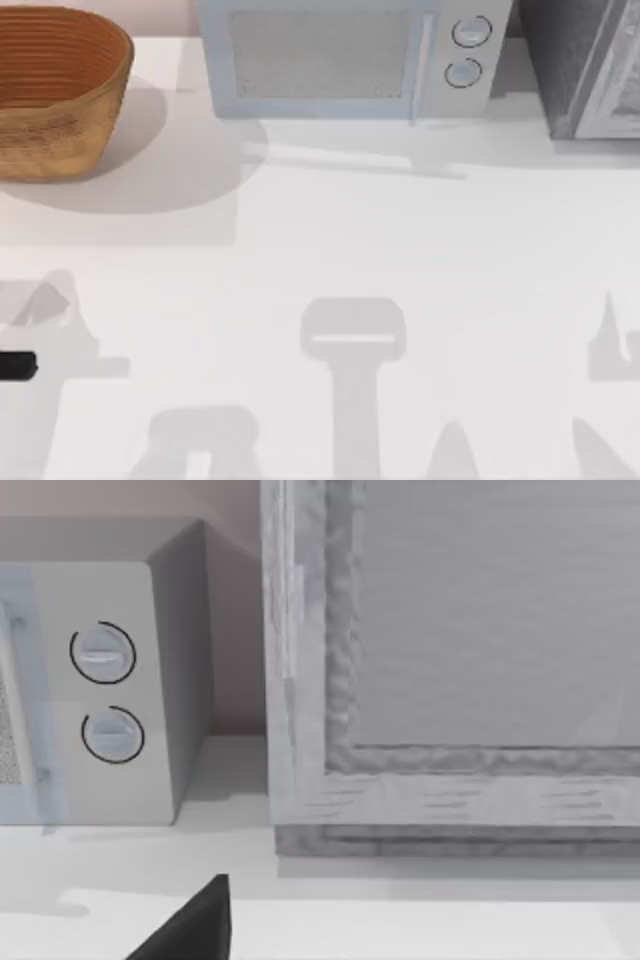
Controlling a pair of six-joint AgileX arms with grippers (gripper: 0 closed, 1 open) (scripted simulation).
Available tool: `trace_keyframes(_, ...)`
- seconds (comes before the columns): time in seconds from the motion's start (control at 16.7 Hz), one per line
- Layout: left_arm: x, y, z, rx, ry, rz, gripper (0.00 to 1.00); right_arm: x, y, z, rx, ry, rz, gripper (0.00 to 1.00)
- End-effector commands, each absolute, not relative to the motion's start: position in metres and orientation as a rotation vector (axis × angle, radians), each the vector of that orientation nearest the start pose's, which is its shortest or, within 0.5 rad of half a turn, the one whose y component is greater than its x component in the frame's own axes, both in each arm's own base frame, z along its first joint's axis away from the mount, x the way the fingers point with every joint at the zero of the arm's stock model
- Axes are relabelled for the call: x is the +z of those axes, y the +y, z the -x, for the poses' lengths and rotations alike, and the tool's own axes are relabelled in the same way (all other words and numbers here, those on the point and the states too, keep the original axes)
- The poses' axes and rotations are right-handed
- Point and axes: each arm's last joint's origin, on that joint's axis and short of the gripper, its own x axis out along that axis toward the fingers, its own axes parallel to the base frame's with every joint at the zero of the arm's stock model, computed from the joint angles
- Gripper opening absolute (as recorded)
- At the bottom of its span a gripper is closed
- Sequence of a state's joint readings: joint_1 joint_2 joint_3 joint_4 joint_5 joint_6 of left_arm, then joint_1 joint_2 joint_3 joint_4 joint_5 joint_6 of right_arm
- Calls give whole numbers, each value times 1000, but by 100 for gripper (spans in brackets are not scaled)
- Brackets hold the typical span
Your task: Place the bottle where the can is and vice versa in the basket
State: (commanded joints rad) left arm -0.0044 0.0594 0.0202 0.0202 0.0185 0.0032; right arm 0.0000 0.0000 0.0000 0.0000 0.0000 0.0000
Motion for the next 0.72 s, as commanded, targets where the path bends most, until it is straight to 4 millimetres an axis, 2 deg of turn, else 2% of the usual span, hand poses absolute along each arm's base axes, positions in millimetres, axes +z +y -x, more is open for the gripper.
trace_keyframes(0.18, 180, -6, -116, -100, 26, -4, 0, 160, -1, -106, 0, 0, 0, 100)
trace_keyframes(0.36, 205, -14, -132, -227, 18, -6, 0, 160, -1, -106, 0, 0, 0, 100)
trace_keyframes(0.54, 231, -27, -159, -391, 1, -8, 0, 160, -1, -106, 0, 0, 0, 100)
trace_keyframes(0.72, 249, -46, -200, -580, -16, -10, 0, 160, -1, -106, 0, 0, 0, 100)
